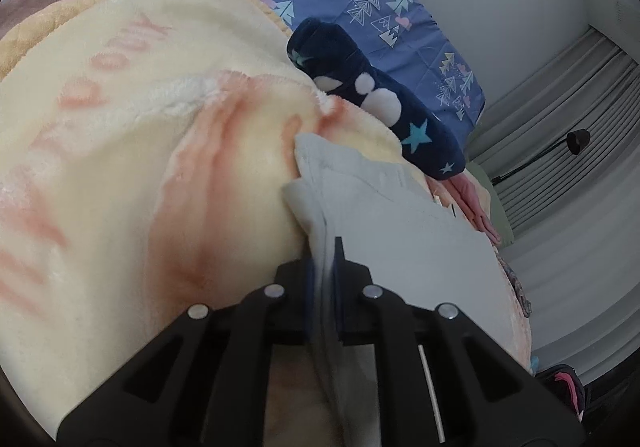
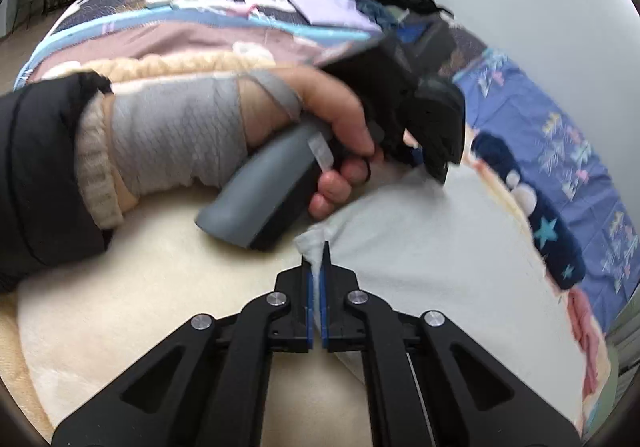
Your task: Fold small clothes
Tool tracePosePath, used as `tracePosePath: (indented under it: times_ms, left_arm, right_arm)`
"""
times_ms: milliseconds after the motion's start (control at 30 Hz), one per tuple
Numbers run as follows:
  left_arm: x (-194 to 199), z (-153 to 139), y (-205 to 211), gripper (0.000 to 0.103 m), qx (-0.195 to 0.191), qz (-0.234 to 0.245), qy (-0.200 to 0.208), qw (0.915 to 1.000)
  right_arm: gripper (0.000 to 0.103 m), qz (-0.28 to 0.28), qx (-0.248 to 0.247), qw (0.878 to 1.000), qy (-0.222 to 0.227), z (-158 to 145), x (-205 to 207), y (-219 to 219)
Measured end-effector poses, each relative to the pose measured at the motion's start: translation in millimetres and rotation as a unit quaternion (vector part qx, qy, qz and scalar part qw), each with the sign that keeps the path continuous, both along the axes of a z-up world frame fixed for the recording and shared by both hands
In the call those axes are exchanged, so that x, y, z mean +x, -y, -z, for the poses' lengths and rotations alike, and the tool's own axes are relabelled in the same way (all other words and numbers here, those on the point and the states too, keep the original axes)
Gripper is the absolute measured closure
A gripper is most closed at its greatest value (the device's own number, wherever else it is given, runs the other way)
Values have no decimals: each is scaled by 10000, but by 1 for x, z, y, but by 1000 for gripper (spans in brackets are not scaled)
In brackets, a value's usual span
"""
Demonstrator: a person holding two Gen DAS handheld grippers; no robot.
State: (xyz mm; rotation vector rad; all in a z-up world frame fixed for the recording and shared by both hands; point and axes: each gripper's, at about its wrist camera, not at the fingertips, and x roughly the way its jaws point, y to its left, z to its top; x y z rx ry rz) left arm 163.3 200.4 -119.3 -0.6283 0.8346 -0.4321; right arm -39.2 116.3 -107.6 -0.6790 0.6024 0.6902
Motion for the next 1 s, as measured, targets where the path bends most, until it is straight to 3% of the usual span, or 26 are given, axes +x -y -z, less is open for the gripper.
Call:
tracePosePath:
  times_ms: [33,133,167,333,433,667,1000]
  left_arm:
    - [-1,1,0,92,6,-1,1,10000]
    - [-2,2,-2,90,-41,-32,-22,10000]
    - [-1,2,-1,90,-8,-35,-18,10000]
    - [-1,1,2,89,63,-39,-19,10000]
    - [-1,1,2,89,58,-39,-23,10000]
    - [-2,3,-1,89,-48,-19,-41,10000]
    - [-2,5,-4,89,-151,-12,-57,9999]
  right_arm:
    - [98,-26,13,10000,78,-3,-4,2]
    - [74,-30,-41,9994,338,-8,-14,10]
    - [72,-34,-117,9990,429,-8,-16,13]
    - [70,124,-723,9948,712,9,-14,15]
    - [69,181,-829,9933,783,14,-10,10]
    - [69,159,-1128,9828,1453,23,-10,-14]
    - [69,176,-1458,9711,1883,26,-30,-3]
